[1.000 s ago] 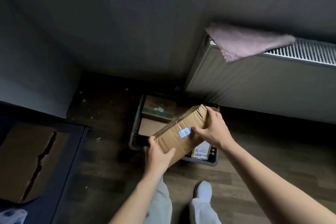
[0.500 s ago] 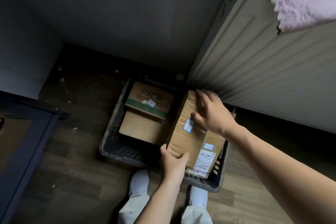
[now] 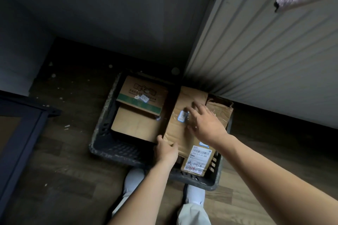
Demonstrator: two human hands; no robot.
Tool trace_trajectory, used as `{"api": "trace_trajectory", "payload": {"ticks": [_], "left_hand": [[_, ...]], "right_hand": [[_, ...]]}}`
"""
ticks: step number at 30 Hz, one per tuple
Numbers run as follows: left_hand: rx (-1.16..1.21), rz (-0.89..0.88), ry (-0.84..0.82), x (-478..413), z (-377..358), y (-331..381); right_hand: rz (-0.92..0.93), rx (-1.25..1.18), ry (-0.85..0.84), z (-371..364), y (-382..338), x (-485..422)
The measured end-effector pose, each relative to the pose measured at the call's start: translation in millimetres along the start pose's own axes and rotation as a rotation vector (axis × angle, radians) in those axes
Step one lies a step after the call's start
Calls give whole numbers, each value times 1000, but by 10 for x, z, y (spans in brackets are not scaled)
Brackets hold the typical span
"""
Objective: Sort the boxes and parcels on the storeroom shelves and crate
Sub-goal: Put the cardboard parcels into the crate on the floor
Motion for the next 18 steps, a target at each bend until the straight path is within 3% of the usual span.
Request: {"api": "trace_trajectory", "payload": {"ticks": [8,18], "left_hand": [[-10,-65,-7,488,643,264],[358,-220,63,2052,2212,745]], "right_hand": [[-70,-239,38,313,-463,416],[-63,-828,232,1684,-1898,1473]]}}
Point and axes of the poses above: each hand's wrist, its own x-axis away from the middle knuckle, its own z-axis out of the back of the hand, y = z × x, the point moved 8 cm from there along -x, towards the middle knuckle, and after that the axes turned 8 degrees about -x, right-handed, at the moved point
